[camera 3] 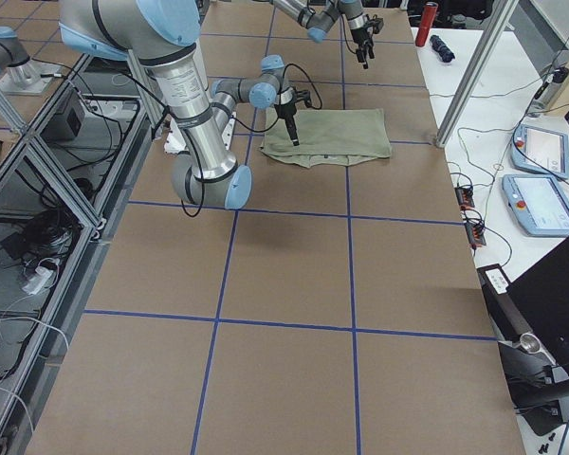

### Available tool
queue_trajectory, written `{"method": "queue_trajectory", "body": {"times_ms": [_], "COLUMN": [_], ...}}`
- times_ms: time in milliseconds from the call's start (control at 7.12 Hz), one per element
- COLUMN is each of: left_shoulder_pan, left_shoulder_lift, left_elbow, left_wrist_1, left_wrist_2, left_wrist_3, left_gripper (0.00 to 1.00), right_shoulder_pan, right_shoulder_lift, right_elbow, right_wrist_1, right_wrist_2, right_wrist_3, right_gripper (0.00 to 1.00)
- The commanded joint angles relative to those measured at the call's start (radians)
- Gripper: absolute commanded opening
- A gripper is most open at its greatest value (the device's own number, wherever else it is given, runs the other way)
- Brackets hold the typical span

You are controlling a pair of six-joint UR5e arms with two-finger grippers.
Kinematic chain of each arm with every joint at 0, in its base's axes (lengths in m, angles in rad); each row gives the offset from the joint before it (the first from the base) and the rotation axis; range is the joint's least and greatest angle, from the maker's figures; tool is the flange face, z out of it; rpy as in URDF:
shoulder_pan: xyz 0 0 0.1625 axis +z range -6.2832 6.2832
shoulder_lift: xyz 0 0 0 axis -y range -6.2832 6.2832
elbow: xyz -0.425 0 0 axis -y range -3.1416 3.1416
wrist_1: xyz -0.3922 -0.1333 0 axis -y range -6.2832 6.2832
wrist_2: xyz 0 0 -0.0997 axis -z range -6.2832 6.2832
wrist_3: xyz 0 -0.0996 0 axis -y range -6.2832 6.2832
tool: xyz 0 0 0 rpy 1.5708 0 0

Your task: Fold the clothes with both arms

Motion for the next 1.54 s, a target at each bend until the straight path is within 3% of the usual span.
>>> {"method": "queue_trajectory", "body": {"times_ms": [0,421,561,702,982,1123,1263,1404], "left_shoulder_pan": [0.0,0.0,0.0,0.0,0.002,0.002,0.002,0.002], "left_shoulder_lift": [0.002,0.002,0.002,0.002,0.002,0.002,0.002,0.002], "left_elbow": [-0.002,0.0,0.002,0.002,0.002,0.002,0.002,0.002], "left_wrist_1": [0.0,0.0,0.0,0.0,0.0,0.0,0.0,0.0], "left_wrist_2": [0.0,0.0,0.0,0.0,0.0,0.0,0.0,0.0], "left_wrist_3": [0.001,-0.001,0.001,0.001,-0.001,-0.001,-0.001,-0.001], "left_gripper": [1.0,1.0,1.0,1.0,1.0,1.0,1.0,1.0], "right_shoulder_pan": [0.016,0.016,0.016,0.024,0.05,0.063,0.073,0.074], "right_shoulder_lift": [0.045,0.038,0.038,0.041,0.032,0.016,-0.054,-0.148], "right_elbow": [-0.094,-0.114,-0.114,-0.11,-0.095,-0.069,0.009,0.075], "right_wrist_1": [-0.004,-0.022,-0.044,-0.064,-0.095,-0.128,-0.136,-0.129], "right_wrist_2": [0.001,-0.002,-0.002,0.0,0.004,0.004,0.004,-0.002], "right_wrist_3": [-0.004,-0.041,-0.062,-0.078,-0.124,-0.154,-0.192,-0.199], "right_gripper": [0.85,0.78,0.65,0.42,0.31,0.18,0.19,0.31]}}
